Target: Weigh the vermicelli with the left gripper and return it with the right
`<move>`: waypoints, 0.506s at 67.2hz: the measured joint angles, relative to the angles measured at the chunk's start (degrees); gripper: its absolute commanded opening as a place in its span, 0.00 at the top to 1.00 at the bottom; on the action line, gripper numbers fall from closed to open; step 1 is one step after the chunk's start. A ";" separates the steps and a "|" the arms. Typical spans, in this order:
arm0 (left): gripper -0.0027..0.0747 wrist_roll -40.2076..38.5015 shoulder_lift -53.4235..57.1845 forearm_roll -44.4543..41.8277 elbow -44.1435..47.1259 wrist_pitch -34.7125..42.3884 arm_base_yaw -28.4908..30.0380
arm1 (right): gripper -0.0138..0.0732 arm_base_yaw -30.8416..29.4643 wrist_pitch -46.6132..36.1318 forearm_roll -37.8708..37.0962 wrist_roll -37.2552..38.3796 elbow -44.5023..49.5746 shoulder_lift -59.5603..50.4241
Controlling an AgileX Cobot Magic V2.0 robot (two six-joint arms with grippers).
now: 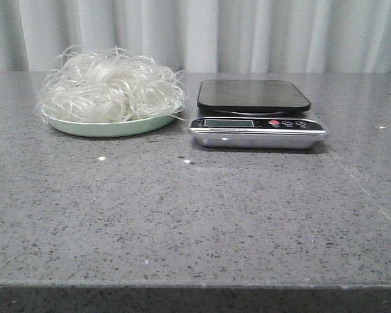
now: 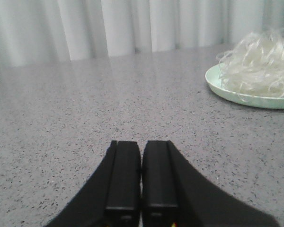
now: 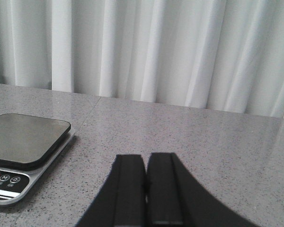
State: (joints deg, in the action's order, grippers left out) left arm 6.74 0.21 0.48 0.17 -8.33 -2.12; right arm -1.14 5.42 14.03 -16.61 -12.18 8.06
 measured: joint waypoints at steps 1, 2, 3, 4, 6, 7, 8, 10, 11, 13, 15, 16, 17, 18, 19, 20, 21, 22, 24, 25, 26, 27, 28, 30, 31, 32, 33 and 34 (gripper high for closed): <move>0.79 0.00 0.00 0.00 0.00 0.00 0.00 | 0.67 0.00 0.00 0.00 0.00 0.00 0.00; 0.79 0.00 0.00 0.00 0.00 0.00 0.00 | 0.67 0.00 0.00 0.00 0.00 0.00 0.00; 0.79 0.00 0.00 0.00 0.00 -0.12 0.00 | 0.67 0.00 0.00 0.00 0.00 0.00 0.00; 0.79 0.00 0.00 0.00 0.00 -0.24 0.00 | 0.67 0.00 0.00 0.00 0.00 0.00 0.00; 0.79 -0.08 0.00 0.00 0.00 -0.35 0.00 | 0.67 0.00 0.00 0.00 0.00 0.00 0.00; 0.79 -0.08 0.00 0.00 0.00 -0.34 0.00 | 0.67 0.00 0.00 0.00 0.00 0.00 0.00; 0.79 -0.08 0.00 0.00 0.00 -0.34 0.00 | 0.67 0.00 0.00 0.00 0.00 0.00 0.00; 0.79 -0.08 0.00 0.00 0.00 -0.34 0.00 | 0.67 0.00 0.00 0.00 0.00 0.00 0.00; 0.79 -0.08 0.00 0.00 0.00 -0.34 0.00 | 0.67 0.00 0.00 0.00 0.00 0.00 0.00; 0.79 -0.08 0.00 0.00 0.00 -0.34 0.00 | 0.67 0.00 0.00 0.00 0.00 0.00 0.00; 0.79 -0.08 0.00 0.00 0.00 -0.34 0.00 | 0.67 0.00 0.00 0.00 0.00 0.00 0.00; 0.79 -0.08 0.00 0.00 0.00 -0.34 0.00 | 0.67 0.00 0.00 0.00 0.00 0.00 0.00; 0.79 -0.08 0.00 0.00 0.00 -0.34 0.00 | 0.67 0.00 0.00 0.00 0.00 0.00 0.00; 0.79 -0.08 0.00 0.00 0.00 -0.34 0.00 | 0.67 0.00 0.00 0.00 0.00 0.00 0.00; 0.79 -0.08 0.00 0.00 0.00 -0.34 0.00 | 0.67 0.00 0.00 0.00 0.00 0.00 0.00; 0.79 -0.08 0.00 0.00 0.00 -0.34 0.00 | 0.67 0.00 0.00 0.00 0.00 0.00 0.00; 0.79 -0.08 0.00 0.00 0.00 -0.34 0.00 | 0.67 0.00 0.00 0.00 0.00 0.00 0.00; 0.79 -0.08 0.00 0.00 0.00 -0.34 0.00 | 0.67 0.00 0.00 0.00 0.00 0.09 0.00; 0.79 -0.08 0.00 0.00 0.00 -0.34 0.00 | 0.67 0.00 0.00 0.00 0.00 0.09 0.00; 0.79 -0.08 0.00 0.00 0.00 -0.34 0.00 | 0.67 0.00 0.00 0.00 0.00 0.09 0.00; 0.79 -0.08 0.00 0.00 0.00 -0.34 0.00 | 0.67 0.00 0.00 0.00 0.00 0.09 0.00; 0.79 -0.08 0.00 0.00 0.00 -0.34 0.00 | 0.67 0.00 0.00 0.00 0.00 0.09 0.00; 0.79 -0.08 0.00 0.00 0.00 -0.34 0.00 | 0.67 0.00 0.00 0.00 0.00 0.09 0.00; 0.79 -0.08 0.00 0.00 0.00 -0.34 0.00 | 0.67 0.00 0.00 0.00 0.00 0.09 0.00; 0.79 -0.08 0.00 0.00 0.00 -0.34 0.00 | 0.67 0.00 0.00 0.00 0.00 0.09 0.00; 0.79 -0.08 0.00 0.00 0.00 -0.34 0.00 | 0.67 0.00 0.00 0.00 0.00 0.09 0.00; 0.79 -0.08 0.00 0.00 0.00 -0.34 0.00 | 0.67 0.00 0.00 0.00 0.00 0.09 0.00; 0.79 -0.08 0.00 0.00 0.00 -0.34 0.00 | 0.67 0.00 0.00 0.00 0.00 0.09 0.00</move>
State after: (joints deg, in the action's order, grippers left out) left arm 6.66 0.21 0.48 0.17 -8.66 -2.12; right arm -1.14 5.42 14.03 -16.61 -12.09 8.06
